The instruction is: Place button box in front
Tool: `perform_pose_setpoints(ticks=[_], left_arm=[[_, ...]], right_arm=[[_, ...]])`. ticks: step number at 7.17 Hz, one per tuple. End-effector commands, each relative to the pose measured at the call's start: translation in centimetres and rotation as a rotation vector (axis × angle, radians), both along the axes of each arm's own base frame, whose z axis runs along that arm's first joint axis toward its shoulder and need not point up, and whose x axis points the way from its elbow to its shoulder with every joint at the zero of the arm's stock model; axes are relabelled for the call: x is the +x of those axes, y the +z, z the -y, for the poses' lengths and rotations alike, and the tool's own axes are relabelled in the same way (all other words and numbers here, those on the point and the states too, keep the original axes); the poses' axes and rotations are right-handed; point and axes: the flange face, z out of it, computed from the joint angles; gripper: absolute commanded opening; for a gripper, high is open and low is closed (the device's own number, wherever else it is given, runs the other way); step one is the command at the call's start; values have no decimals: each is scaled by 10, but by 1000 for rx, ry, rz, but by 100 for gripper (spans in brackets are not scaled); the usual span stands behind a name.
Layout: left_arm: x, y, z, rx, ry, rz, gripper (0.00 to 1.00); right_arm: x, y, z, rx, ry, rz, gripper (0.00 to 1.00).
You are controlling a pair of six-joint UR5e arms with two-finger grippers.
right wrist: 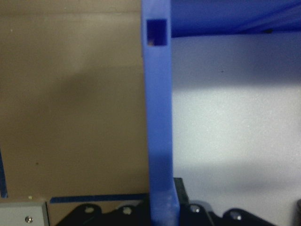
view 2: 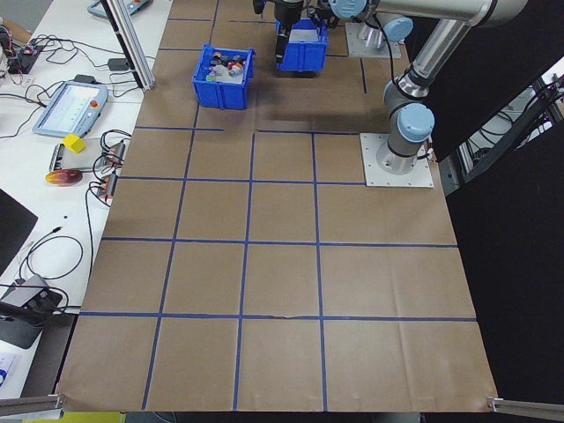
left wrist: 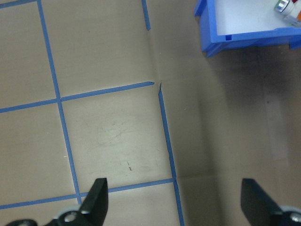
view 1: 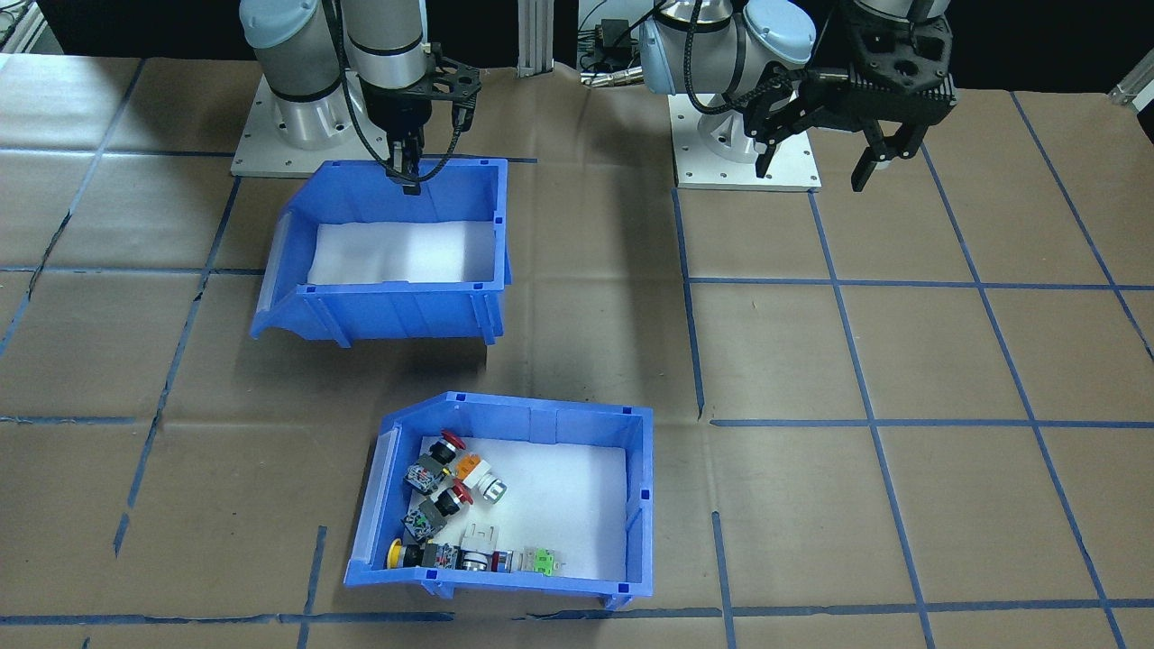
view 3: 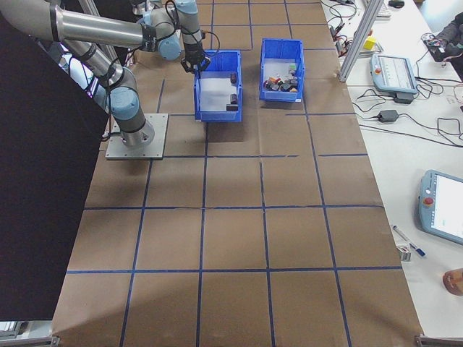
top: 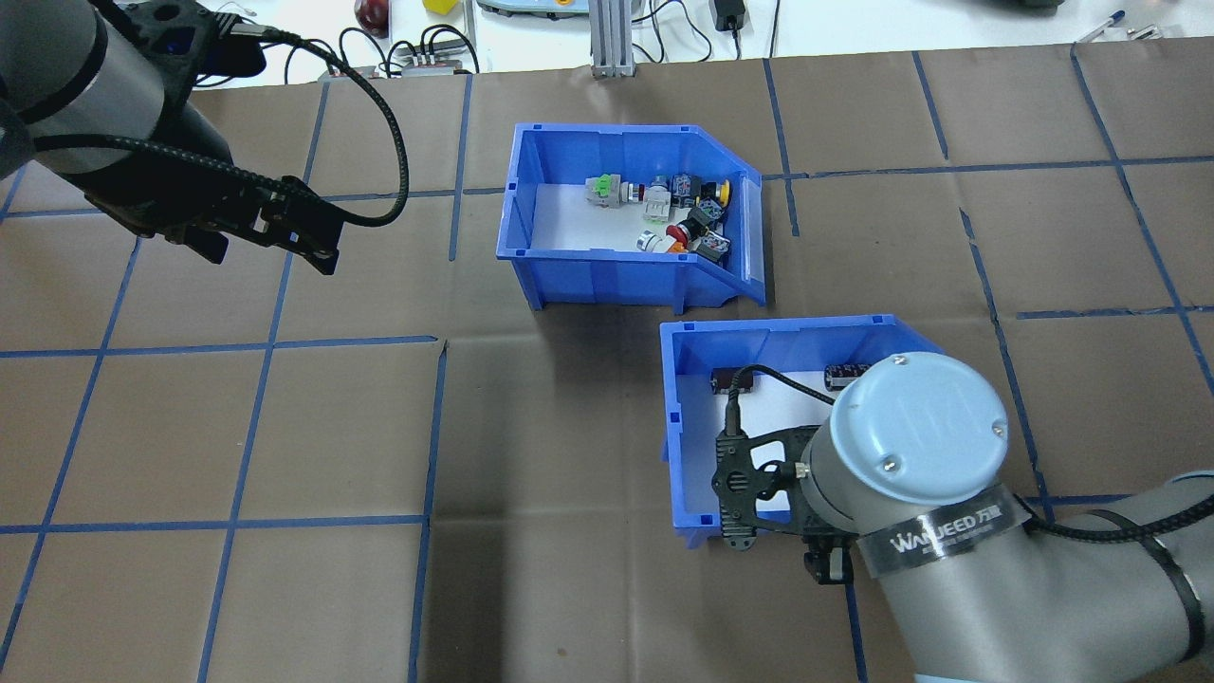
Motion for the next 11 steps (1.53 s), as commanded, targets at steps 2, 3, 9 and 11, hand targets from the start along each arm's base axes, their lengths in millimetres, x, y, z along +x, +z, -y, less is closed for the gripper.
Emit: perform_pose_setpoints(ticks=[2, 3, 9, 11], left_arm=[[16, -2, 3, 6, 34, 6, 99], [16, -2, 3, 6, 34, 6, 99], [17, -1, 3, -1, 37, 2, 99], [17, -2, 3, 4, 36, 8, 99]], right_arm=[[88, -19, -14, 25, 52, -19, 7], [94, -23, -11, 2, 32, -4, 7], [95, -32, -5, 9, 20, -14, 68], [87, -26, 4, 6, -8, -14, 100]])
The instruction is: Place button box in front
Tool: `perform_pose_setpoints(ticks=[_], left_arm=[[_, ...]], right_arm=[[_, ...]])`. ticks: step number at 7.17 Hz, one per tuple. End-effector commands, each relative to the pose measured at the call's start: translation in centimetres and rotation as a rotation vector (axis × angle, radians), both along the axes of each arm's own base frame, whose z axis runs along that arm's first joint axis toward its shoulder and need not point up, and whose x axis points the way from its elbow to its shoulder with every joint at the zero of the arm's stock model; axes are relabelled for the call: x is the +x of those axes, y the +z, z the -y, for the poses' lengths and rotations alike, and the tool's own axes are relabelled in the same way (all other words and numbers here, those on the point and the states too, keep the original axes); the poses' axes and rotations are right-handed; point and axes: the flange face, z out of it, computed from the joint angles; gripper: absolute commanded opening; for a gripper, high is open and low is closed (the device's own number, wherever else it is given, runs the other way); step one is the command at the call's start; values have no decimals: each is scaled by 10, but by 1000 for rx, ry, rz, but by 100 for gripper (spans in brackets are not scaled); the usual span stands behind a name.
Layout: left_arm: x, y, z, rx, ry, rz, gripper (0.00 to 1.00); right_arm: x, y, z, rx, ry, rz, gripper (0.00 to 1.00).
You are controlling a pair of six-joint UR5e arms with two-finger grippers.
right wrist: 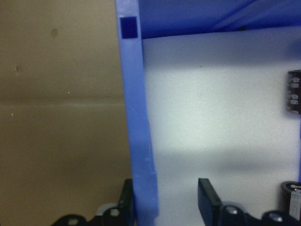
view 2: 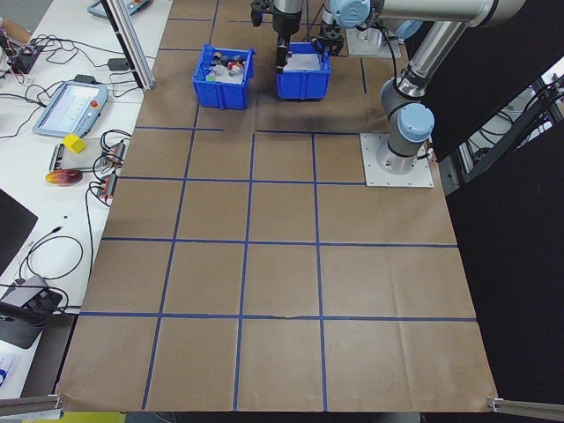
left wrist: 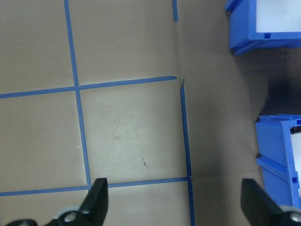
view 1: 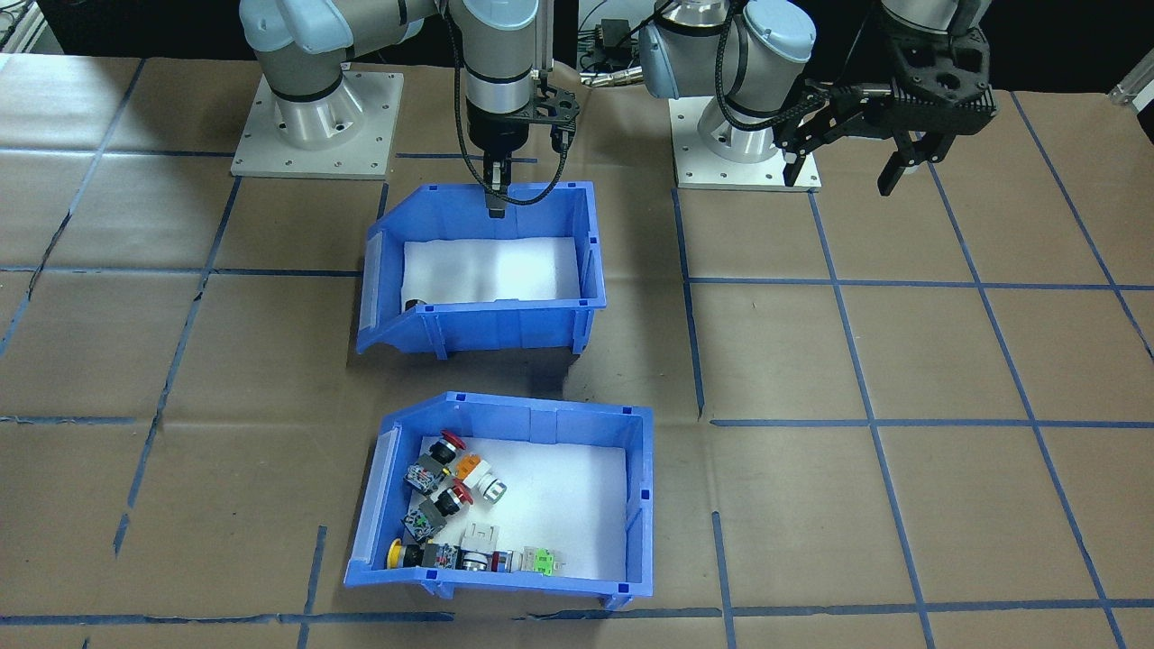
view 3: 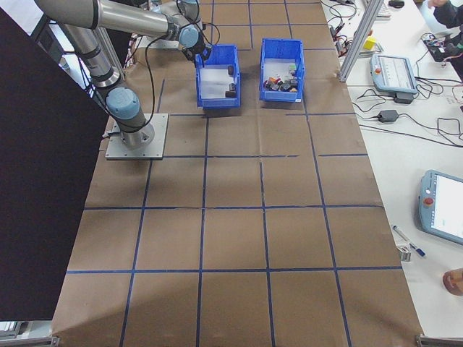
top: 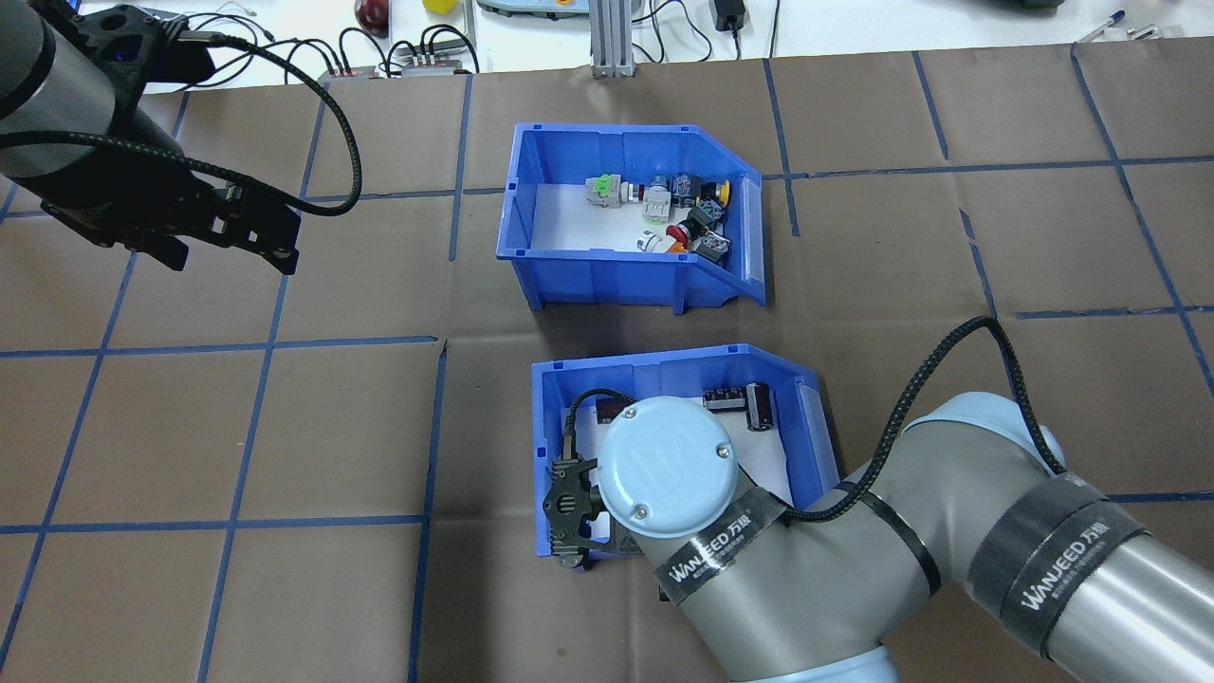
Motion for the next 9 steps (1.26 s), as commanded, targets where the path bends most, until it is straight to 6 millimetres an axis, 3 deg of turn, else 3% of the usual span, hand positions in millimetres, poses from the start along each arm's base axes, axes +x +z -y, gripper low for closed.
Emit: perform_pose_setpoints(ticks=[1, 3, 4, 6, 9], left_arm=[[1, 0, 0, 2, 1, 2, 99], [0, 0, 0, 1, -1, 2, 99], [-1, 1, -1, -1, -2, 4, 99], [-1, 1, -1, -1, -2, 4, 99], [0, 2, -1, -2, -2, 8, 99]], right_arm=[[-10, 15, 13, -26, -37, 17, 100], [-29, 49, 33, -2, -105, 15, 100], [-39, 76, 39, 17, -132, 7, 100], [-68, 109, 69, 27, -230, 5, 100], [-179, 125, 141, 0, -596, 65, 100]])
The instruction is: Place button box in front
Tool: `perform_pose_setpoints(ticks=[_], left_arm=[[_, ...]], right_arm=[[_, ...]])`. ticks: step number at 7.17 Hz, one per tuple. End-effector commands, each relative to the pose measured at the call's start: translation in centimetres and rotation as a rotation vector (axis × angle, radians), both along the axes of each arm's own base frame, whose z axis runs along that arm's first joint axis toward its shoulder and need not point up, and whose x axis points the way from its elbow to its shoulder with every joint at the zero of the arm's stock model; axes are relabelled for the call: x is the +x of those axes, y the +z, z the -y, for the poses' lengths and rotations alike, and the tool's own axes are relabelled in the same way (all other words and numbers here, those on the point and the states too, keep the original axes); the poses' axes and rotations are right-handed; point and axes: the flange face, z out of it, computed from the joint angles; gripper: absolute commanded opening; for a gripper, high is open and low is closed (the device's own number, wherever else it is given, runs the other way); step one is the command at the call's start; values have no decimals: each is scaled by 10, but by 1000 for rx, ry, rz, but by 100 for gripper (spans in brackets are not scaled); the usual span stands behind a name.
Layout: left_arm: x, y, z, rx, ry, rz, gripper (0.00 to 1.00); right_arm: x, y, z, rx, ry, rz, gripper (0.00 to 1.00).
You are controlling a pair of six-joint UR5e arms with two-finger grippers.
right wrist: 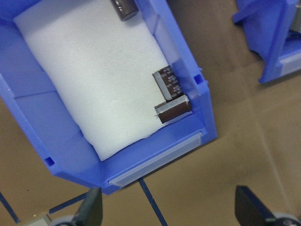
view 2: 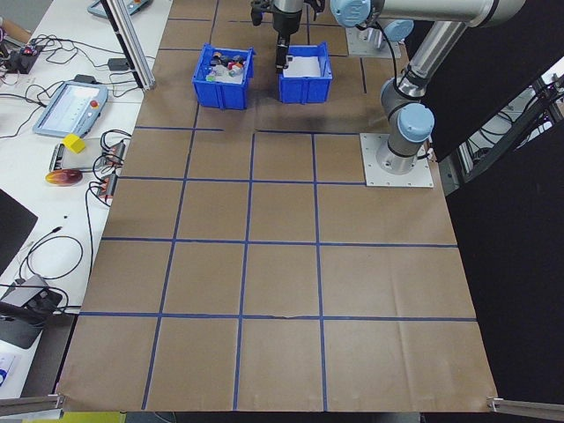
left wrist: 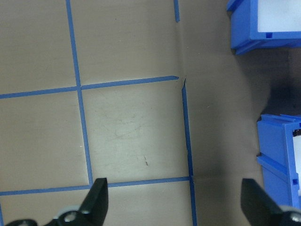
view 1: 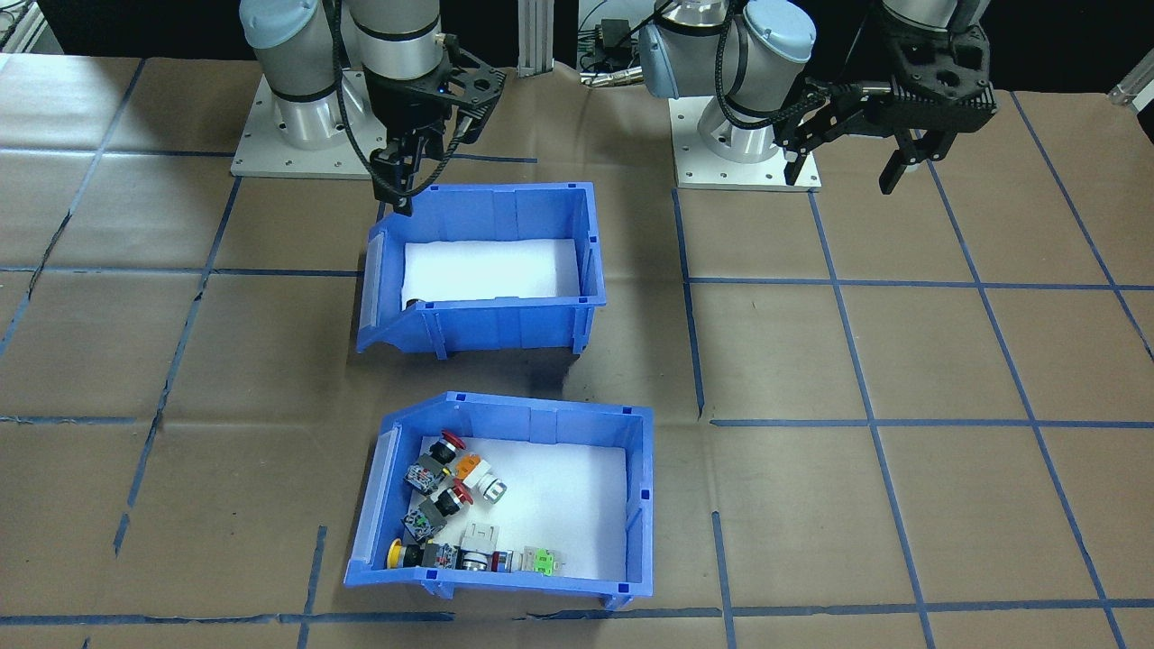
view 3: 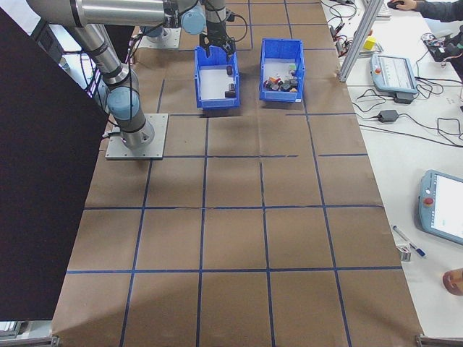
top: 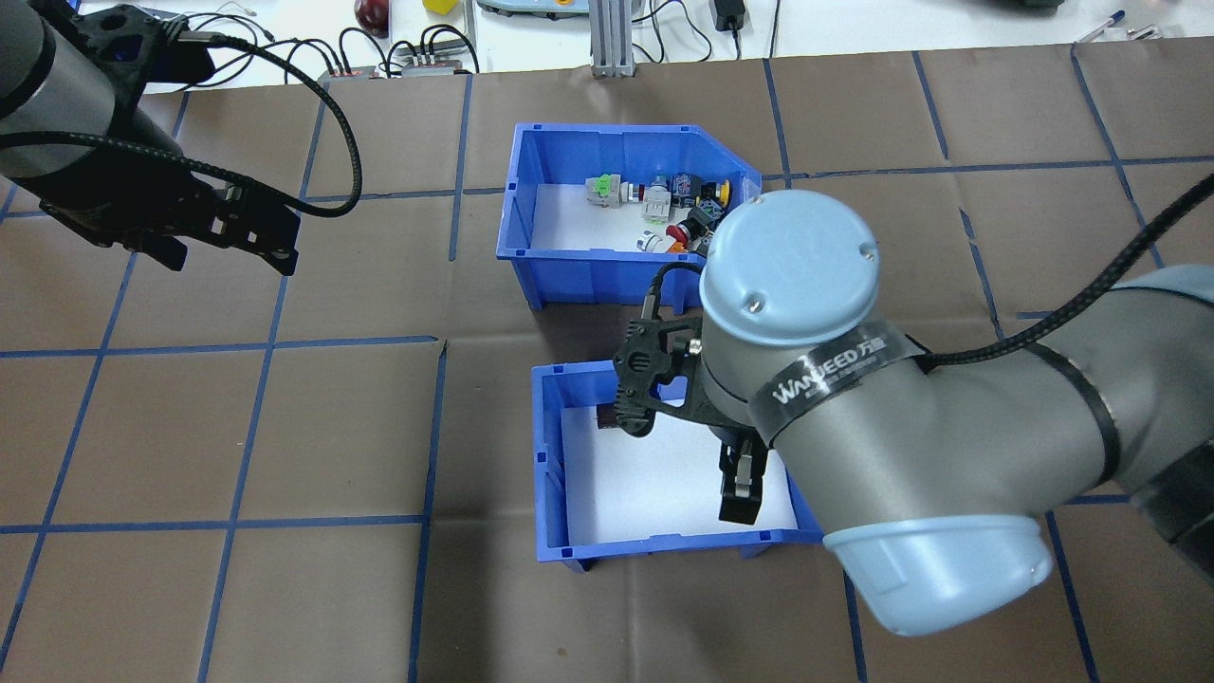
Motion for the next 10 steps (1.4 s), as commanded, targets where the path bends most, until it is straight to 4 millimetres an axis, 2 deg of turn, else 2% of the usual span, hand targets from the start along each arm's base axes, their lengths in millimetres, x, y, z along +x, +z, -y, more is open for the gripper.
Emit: perform_pose_setpoints(ticks=[1, 3, 4, 5, 7, 8, 9, 10], left_arm=[[0, 1, 0, -2, 0, 1, 99], [0, 0, 0, 1, 0, 0, 99], [0, 0, 0, 0, 0, 1, 99], [0, 0, 0, 0, 0, 1, 99], [0, 0, 0, 0, 0, 1, 99], [0, -1, 1, 0, 0, 1, 99], [0, -1, 1, 0, 0, 1, 99], [0, 0, 0, -2, 0, 1, 99]], right_arm=[[-69, 14, 37, -20, -291, 76, 100], [-87, 38, 51, -65, -622, 89, 100], [-98, 54, 64, -99, -857, 103, 100], [-101, 67, 80, -119, -1001, 119, 100], [-103, 73, 116, -32, -1175, 66, 100], [-100, 74, 135, 9, -1203, 25, 100], [-81, 80, 146, 20, -1191, 16, 100], [-69, 80, 147, 15, -1171, 15, 100]])
